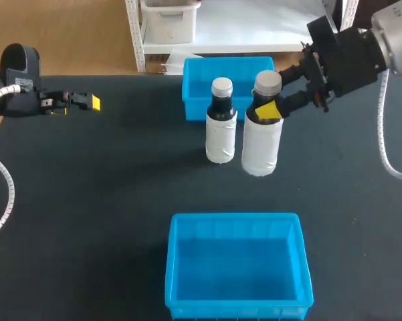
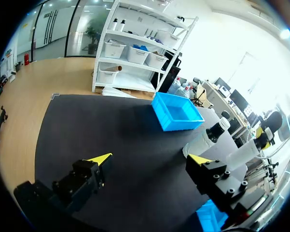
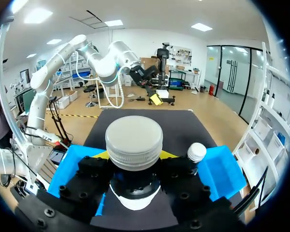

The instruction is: Pick up the bottle, and place it in the far bin if it is heavy, or in the near bin if it is light.

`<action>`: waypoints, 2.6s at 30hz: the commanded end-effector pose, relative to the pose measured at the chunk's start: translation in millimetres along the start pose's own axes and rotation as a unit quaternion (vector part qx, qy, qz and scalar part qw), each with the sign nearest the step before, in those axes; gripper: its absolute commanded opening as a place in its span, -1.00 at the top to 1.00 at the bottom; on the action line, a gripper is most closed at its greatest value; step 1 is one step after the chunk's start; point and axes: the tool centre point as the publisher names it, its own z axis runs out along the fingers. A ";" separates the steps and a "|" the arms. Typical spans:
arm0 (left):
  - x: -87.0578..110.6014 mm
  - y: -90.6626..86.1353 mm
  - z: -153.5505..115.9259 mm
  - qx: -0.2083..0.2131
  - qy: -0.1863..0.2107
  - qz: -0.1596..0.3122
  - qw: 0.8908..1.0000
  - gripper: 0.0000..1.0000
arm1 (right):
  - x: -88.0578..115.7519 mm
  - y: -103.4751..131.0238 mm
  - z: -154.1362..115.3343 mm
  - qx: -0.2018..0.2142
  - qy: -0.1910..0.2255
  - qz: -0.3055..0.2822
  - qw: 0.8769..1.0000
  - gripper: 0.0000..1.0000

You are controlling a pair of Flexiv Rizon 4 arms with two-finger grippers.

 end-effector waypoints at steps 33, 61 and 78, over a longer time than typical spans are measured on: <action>0.0 0.0 0.0 0.000 0.000 0.000 1.000 -1.00 | -29.9 142.1 88.9 -0.176 -0.025 -0.091 0.980 1.00; 0.0 0.0 0.0 0.000 0.000 0.000 1.000 -1.00 | 8.9 147.0 121.8 -0.241 -0.028 -0.122 0.962 1.00; 0.0 0.0 0.0 0.000 0.000 0.000 1.000 -1.00 | 22.4 137.2 125.9 -0.240 -0.026 -0.111 0.964 1.00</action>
